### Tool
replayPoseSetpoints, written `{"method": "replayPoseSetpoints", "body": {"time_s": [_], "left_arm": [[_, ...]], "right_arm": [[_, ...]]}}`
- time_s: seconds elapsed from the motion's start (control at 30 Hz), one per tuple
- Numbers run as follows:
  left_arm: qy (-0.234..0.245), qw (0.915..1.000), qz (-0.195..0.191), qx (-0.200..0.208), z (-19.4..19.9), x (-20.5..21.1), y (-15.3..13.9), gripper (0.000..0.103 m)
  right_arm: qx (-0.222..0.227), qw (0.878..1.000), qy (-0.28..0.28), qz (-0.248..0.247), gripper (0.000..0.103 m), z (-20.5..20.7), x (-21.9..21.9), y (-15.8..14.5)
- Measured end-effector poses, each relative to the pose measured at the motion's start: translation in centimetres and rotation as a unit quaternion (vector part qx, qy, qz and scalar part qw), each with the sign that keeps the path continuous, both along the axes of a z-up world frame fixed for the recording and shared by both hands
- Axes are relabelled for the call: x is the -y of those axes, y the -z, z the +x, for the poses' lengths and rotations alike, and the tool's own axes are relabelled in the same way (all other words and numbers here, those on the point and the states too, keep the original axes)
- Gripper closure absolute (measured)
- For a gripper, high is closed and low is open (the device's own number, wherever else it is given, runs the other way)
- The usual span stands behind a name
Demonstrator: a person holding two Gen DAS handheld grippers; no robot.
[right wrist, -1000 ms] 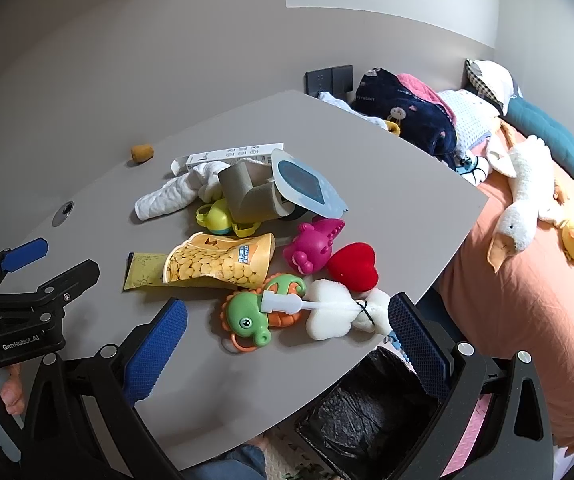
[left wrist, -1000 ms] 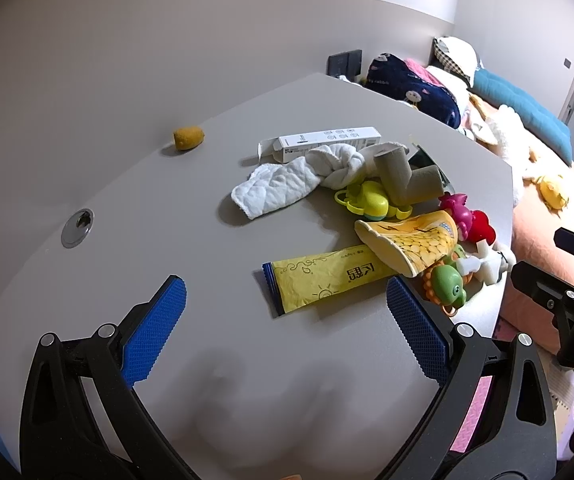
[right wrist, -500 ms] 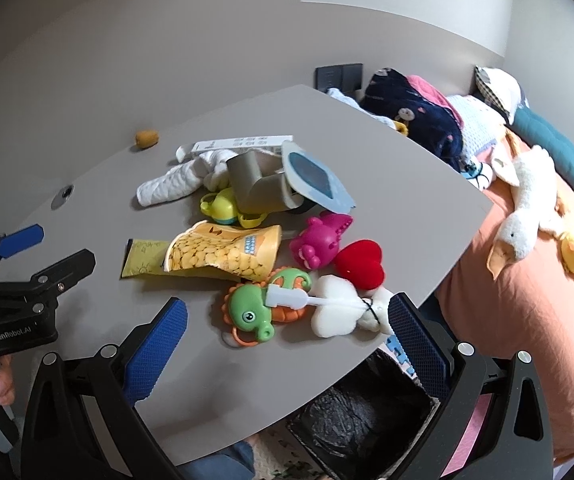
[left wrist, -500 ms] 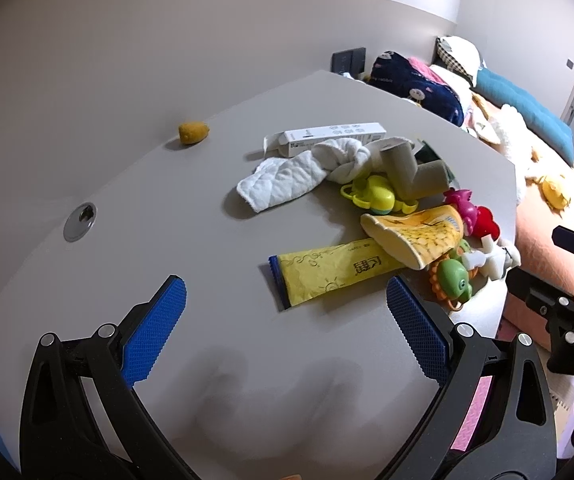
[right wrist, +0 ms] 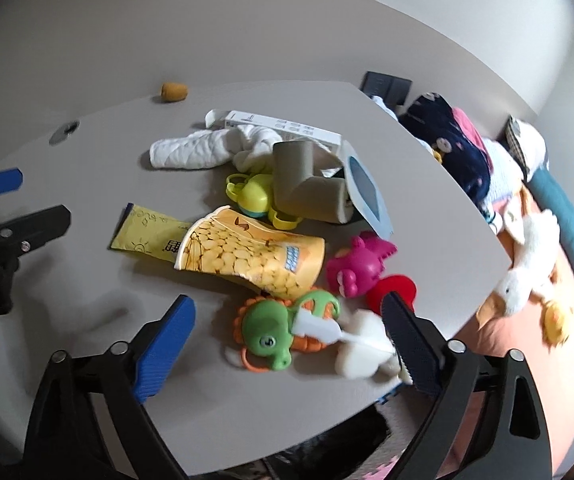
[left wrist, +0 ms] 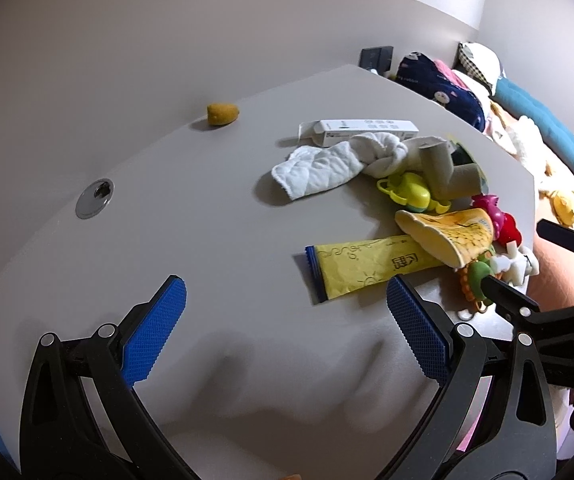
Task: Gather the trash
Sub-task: 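Grasp the yellow tube with the left tool while the right tool grasps the yellow snack bag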
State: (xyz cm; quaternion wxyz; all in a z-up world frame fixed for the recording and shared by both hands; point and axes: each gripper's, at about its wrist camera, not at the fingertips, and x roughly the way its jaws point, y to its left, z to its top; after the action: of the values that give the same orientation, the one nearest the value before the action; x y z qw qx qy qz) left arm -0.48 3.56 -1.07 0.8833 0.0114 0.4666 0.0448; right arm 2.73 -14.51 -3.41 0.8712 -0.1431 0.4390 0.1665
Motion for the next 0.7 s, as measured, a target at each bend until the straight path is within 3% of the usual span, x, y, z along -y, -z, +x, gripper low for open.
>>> {"method": "replayPoseSetpoints", "body": {"time_s": [0.27,0.47,0.53,0.7], "left_arm": [[-0.014,0.9997,-0.013,-0.016,0.3,-1.4,0.8,0.006],[-0.002,0.9997,-0.01,-0.022,0.7,-1.3,1.2,0.006],[0.013,0.9995,-0.008,-0.027,1.1,-0.9,1.5,0.006],[0.069,0.997,0.013,-0.033,2.1,0.6,2.3,0.006]], "right_arm": [[0.011,0.999,-0.029,-0.036,0.028,1.6,-1.8,0.9],[0.049,0.994,-0.063,-0.071,0.038,2.1,-3.5,0.7],[0.05,0.993,-0.076,-0.074,0.053,2.5,-4.0,0.8],[0.026,0.994,-0.092,-0.045,0.076,3.5,-3.8,0.7]]}}
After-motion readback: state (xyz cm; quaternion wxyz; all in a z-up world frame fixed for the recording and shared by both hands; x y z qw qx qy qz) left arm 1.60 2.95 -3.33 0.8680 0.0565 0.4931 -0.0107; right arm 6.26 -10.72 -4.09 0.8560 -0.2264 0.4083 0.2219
